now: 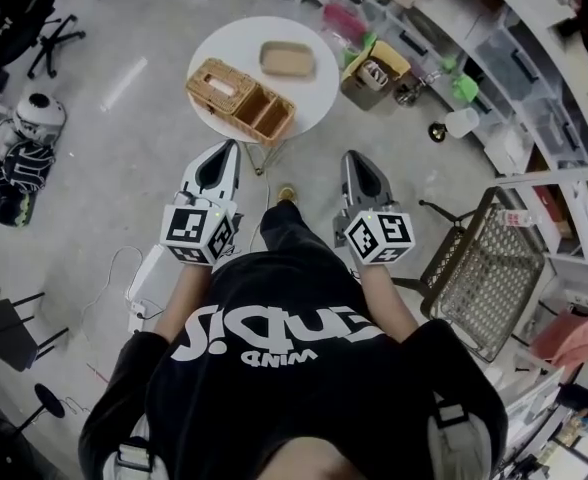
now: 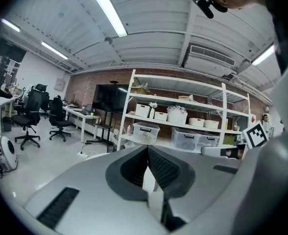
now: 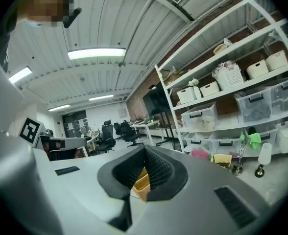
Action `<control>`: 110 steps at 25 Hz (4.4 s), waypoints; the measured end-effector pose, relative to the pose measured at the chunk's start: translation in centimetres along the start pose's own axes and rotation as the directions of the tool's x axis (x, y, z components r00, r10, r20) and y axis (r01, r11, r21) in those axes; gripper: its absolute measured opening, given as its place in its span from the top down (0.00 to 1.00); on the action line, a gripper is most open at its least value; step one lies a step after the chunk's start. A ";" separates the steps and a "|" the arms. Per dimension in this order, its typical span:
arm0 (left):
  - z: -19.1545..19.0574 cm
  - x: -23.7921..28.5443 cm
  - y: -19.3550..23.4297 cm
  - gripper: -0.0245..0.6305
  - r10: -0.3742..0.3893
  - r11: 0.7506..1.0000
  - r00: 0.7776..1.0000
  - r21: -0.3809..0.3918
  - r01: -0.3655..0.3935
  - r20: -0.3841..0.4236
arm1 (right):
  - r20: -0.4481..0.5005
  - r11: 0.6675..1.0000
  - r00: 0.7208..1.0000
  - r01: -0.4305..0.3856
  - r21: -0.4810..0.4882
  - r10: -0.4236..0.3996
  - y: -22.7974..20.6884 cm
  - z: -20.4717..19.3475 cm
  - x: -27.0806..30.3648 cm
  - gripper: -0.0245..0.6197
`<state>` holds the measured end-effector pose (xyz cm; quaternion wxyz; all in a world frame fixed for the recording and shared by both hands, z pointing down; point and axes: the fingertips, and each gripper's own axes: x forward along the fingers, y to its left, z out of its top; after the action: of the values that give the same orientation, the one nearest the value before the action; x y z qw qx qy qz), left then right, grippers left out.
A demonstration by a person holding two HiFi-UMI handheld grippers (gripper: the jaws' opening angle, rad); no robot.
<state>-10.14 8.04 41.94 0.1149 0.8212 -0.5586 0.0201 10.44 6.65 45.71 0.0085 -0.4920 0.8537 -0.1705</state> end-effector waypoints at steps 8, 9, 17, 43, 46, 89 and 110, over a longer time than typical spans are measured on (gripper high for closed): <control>2.8 8.5 3.2 0.96 0.026 1.000 1.000 -0.002 -0.026 -0.016 | -0.017 0.999 0.999 -0.031 0.018 0.031 -3.9 3.0 8.3 0.96; 3.1 9.6 3.6 0.96 0.030 1.000 0.999 0.000 -0.030 -0.015 | -0.019 0.999 0.999 -0.040 0.012 0.040 -4.4 3.3 9.4 0.96; 5.4 16.5 6.3 0.96 0.058 0.998 0.998 -0.004 -0.058 0.004 | -0.022 0.998 0.997 -0.069 -0.002 0.069 -7.9 6.3 16.2 0.96; 6.4 20.1 9.8 0.96 -0.102 0.994 0.994 0.021 0.103 -0.033 | 0.013 1.000 0.999 0.030 0.001 -0.030 -6.0 6.4 20.5 0.91; 6.3 20.3 10.1 0.96 -0.114 0.993 0.993 0.018 0.114 -0.041 | 0.004 0.999 1.000 0.031 0.020 -0.031 -5.9 6.1 20.9 0.84; 2.1 25.3 12.0 0.96 -0.130 0.991 0.974 -0.001 0.132 -0.184 | -0.472 0.949 0.881 0.145 0.281 0.005 -17.2 -15.9 35.0 0.59; 1.0 25.5 13.4 0.96 -0.113 0.993 0.967 -0.002 0.115 -0.230 | -0.462 0.854 0.880 0.158 0.496 0.105 -17.4 -18.4 37.4 0.70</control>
<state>-13.06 -20.15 47.30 0.1750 0.8447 -0.4933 0.1114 2.36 -27.63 74.02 -0.0702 -0.4264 0.7442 -0.5094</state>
